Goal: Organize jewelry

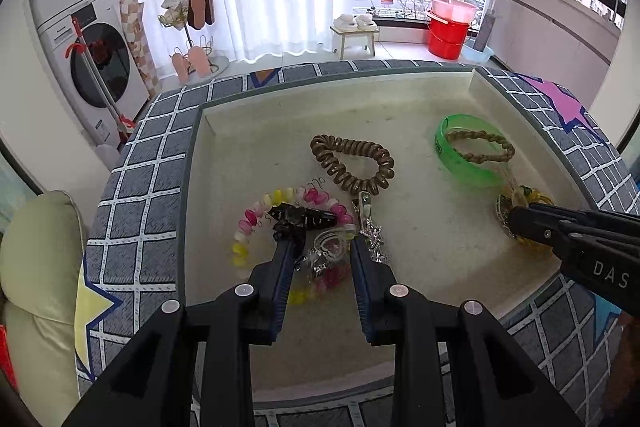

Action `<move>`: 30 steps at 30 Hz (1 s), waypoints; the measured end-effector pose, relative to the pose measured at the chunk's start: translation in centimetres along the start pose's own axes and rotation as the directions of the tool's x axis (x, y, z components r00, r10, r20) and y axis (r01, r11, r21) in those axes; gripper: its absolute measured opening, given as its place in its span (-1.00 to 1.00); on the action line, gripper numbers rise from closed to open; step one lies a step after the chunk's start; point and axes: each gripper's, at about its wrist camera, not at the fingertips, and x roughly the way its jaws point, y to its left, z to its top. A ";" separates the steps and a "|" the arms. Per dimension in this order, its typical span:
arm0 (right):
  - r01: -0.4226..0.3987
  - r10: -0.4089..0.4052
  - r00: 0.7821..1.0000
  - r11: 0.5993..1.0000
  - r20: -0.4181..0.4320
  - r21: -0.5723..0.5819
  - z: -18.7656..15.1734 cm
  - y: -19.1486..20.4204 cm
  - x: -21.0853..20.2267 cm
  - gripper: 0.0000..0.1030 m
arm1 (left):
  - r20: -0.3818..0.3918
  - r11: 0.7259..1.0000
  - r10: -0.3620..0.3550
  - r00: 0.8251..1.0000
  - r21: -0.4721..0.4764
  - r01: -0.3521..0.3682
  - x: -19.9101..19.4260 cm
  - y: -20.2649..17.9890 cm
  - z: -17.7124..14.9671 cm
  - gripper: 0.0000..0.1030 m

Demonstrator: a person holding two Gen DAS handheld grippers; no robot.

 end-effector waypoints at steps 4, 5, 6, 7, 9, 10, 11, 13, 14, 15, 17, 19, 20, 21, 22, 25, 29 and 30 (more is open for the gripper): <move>-0.011 0.011 0.999 1.000 0.039 0.008 0.0 -0.2 -0.8 0.06 | 0.025 1.000 -0.006 1.000 0.008 0.006 -0.8 -0.2 -0.1 -0.15; -0.021 0.020 0.999 1.000 0.047 0.011 0.0 -0.3 -1.1 0.06 | 0.032 1.000 -0.003 0.999 0.011 0.003 -1.0 -0.2 0.0 -0.15; -0.028 0.027 0.998 1.000 0.049 0.014 0.1 -0.3 -1.2 0.06 | 0.035 1.000 -0.003 0.999 0.012 0.002 -1.1 -0.3 0.0 -0.15; -0.032 0.031 0.998 0.999 0.053 0.019 0.1 -0.4 -1.4 0.06 | 0.037 1.000 -0.005 0.999 0.012 0.004 -1.3 -0.2 0.0 -0.15; -0.033 0.031 0.998 0.999 0.062 0.033 0.0 -0.7 -1.8 0.06 | 0.038 1.000 -0.006 0.999 0.010 0.005 -1.4 -0.2 0.0 -0.15; -0.035 0.032 0.997 0.999 0.068 0.041 -0.1 -0.8 -2.0 0.06 | 0.039 1.000 -0.003 0.999 0.008 0.002 -1.4 -0.2 0.1 -0.15; -0.037 0.034 0.997 0.998 0.072 0.049 -0.1 -1.0 -2.3 0.06 | 0.040 1.000 -0.001 0.999 0.008 0.001 -1.4 -0.2 0.1 -0.15; -0.038 0.033 0.996 0.997 0.085 0.062 -0.4 -1.3 -2.9 0.07 | 0.044 1.000 0.003 0.999 0.009 -0.004 -1.5 -0.2 0.0 -0.15; -0.035 0.029 0.995 0.997 0.090 0.066 -0.4 -1.5 -3.3 0.07 | 0.050 1.000 0.009 0.999 0.011 -0.010 -1.6 -0.2 0.1 -0.15; -0.032 0.025 0.995 0.997 0.094 0.069 -0.6 -1.6 -3.6 0.07 | 0.055 1.000 0.015 0.998 0.014 -0.015 -1.6 -0.3 0.1 -0.15; -0.031 0.023 0.995 0.997 0.099 0.077 -0.7 -2.0 -4.1 0.07 | 0.066 0.999 0.031 0.997 0.021 -0.032 -1.8 -0.4 0.2 -0.15; -0.028 0.020 0.995 0.996 0.103 0.083 -0.9 -2.3 -4.4 0.07 | 0.070 0.999 0.043 0.997 0.024 -0.045 -1.9 -0.5 0.3 -0.15; -0.026 0.017 0.995 0.996 0.103 0.083 -1.0 -2.3 -4.5 0.07 | 0.066 0.999 0.045 0.997 0.023 -0.047 -1.8 -0.5 0.4 -0.15; -0.021 0.012 0.994 0.996 0.105 0.083 -1.1 -2.4 -4.6 0.07 | 0.066 0.999 0.045 0.997 0.020 -0.047 -1.8 -0.5 0.4 -0.15; -0.019 0.010 0.994 0.996 0.107 0.083 -1.1 -2.4 -4.7 0.07 | 0.066 0.999 0.046 0.997 0.019 -0.048 -1.8 -0.6 0.4 -0.15; -0.020 0.010 0.994 0.996 0.112 0.089 -1.1 -2.6 -4.9 0.07 | 0.068 0.999 0.043 0.997 0.020 -0.045 -1.8 -0.5 0.5 0.62; -0.016 0.007 0.994 0.996 0.110 0.086 -1.2 -2.7 -4.9 0.07 | 0.133 0.998 0.068 0.989 0.004 -0.069 -2.9 -0.1 0.6 1.00; -0.016 0.006 0.994 0.996 0.108 0.087 -1.2 -2.7 -4.9 0.07 | 0.121 0.998 0.064 0.991 0.004 -0.065 -2.8 -0.1 0.8 1.00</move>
